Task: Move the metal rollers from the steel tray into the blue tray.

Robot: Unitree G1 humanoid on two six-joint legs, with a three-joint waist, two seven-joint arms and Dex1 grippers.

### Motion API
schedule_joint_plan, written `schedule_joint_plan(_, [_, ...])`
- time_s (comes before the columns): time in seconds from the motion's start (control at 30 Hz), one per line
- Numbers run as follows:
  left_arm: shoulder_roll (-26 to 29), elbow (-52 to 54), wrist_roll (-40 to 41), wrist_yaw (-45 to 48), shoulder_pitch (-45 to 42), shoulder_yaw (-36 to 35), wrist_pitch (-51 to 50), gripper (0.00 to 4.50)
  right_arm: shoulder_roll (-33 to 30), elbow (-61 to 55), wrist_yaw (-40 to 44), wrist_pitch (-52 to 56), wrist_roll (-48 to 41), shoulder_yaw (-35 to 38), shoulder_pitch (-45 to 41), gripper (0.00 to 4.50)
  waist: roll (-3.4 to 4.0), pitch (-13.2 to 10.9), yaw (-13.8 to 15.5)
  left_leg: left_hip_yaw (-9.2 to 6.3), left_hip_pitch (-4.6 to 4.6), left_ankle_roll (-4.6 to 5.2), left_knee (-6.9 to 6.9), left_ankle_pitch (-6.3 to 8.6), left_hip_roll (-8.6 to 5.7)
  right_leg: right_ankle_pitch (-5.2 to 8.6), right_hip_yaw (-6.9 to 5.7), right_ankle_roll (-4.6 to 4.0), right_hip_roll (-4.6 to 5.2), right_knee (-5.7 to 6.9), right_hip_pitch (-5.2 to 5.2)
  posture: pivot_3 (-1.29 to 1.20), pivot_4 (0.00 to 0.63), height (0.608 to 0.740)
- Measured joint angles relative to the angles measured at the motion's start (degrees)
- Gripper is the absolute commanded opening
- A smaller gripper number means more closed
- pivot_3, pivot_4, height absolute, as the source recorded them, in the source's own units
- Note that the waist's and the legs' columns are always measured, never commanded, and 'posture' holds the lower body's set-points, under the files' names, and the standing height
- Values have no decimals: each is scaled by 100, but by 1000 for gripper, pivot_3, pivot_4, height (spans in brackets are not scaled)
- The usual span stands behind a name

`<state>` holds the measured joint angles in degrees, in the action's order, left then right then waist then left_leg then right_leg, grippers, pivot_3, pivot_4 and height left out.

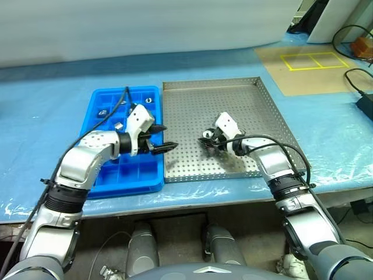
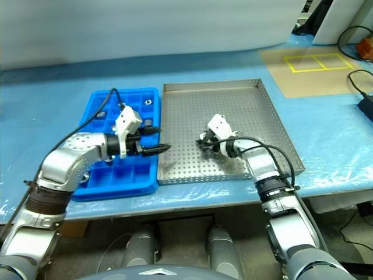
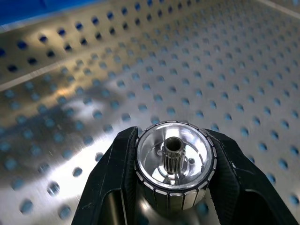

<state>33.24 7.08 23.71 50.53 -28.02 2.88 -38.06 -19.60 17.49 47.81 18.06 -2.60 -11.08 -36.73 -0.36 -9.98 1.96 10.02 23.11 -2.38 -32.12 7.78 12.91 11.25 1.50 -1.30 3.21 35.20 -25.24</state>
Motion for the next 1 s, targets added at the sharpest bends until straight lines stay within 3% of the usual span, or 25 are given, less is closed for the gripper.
schedule_joint_plan(0.23, [343,64,12,-254,134,-583,-3,4065,797,174,271,-204,-18,-396,-857,1674,0,0,59,-2,6,0,3,1,0,1,-7,0,4,-3,0,17,150,740])
schedule_joint_plan(0.47, [763,129,28,-488,669,-1177,-118,4065,1216,606,496,-542,28,-693,-1047,1674,-2,-1,127,-4,11,-2,17,0,0,1,-17,-1,7,-12,-1,100,150,740])
schedule_joint_plan(0.77, [746,740,198,-883,942,-1263,-389,4065,1618,1283,591,-799,54,-754,-1302,1674,-2,-1,254,-7,9,-6,22,-2,0,1,-21,-1,9,-11,0,127,150,740])
schedule_joint_plan(1.0, [749,735,208,-959,982,-1258,-468,4065,1791,1097,1013,97,-338,-749,-1157,1674,-2,-1,275,-11,10,-8,29,-3,0,3,-23,-3,8,-11,-2,124,150,740])
